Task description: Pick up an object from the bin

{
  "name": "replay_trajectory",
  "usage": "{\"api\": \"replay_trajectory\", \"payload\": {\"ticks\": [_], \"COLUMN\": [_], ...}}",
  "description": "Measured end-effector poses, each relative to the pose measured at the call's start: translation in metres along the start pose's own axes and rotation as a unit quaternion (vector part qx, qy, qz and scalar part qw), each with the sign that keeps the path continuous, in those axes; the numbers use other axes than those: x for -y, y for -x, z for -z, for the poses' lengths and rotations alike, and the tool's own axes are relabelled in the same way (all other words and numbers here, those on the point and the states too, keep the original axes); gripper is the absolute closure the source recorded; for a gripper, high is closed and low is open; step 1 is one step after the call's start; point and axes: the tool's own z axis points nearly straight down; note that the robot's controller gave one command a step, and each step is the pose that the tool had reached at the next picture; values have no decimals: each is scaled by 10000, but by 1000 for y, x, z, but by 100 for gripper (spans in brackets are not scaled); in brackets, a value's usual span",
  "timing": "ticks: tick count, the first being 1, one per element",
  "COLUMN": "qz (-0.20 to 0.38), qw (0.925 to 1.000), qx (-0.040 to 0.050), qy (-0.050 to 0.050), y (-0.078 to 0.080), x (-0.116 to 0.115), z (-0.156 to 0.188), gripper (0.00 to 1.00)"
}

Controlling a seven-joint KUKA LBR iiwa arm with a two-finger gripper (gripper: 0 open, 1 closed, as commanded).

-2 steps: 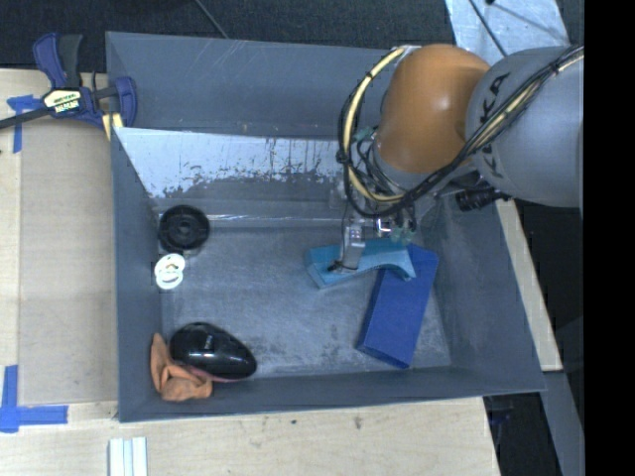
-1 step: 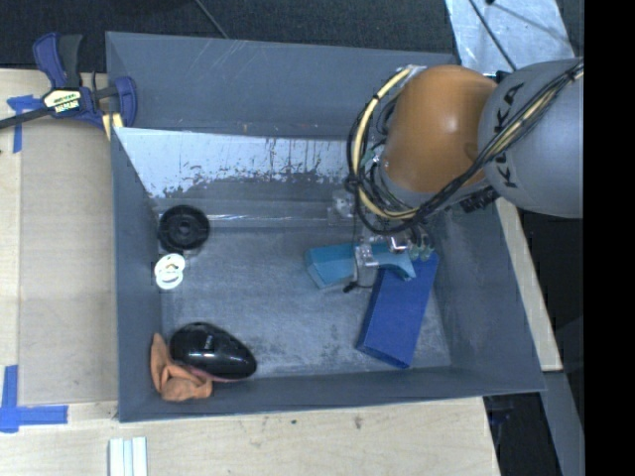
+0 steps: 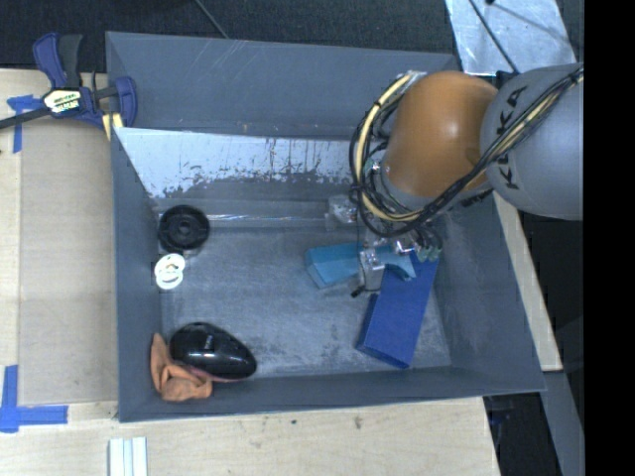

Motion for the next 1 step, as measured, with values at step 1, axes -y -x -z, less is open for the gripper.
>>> {"api": "replay_trajectory", "payload": {"ticks": [1], "qz": [437], "qw": [9990], "qx": [-11], "qy": [4], "y": [8], "x": [16], "z": [-42], "gripper": [100]}}
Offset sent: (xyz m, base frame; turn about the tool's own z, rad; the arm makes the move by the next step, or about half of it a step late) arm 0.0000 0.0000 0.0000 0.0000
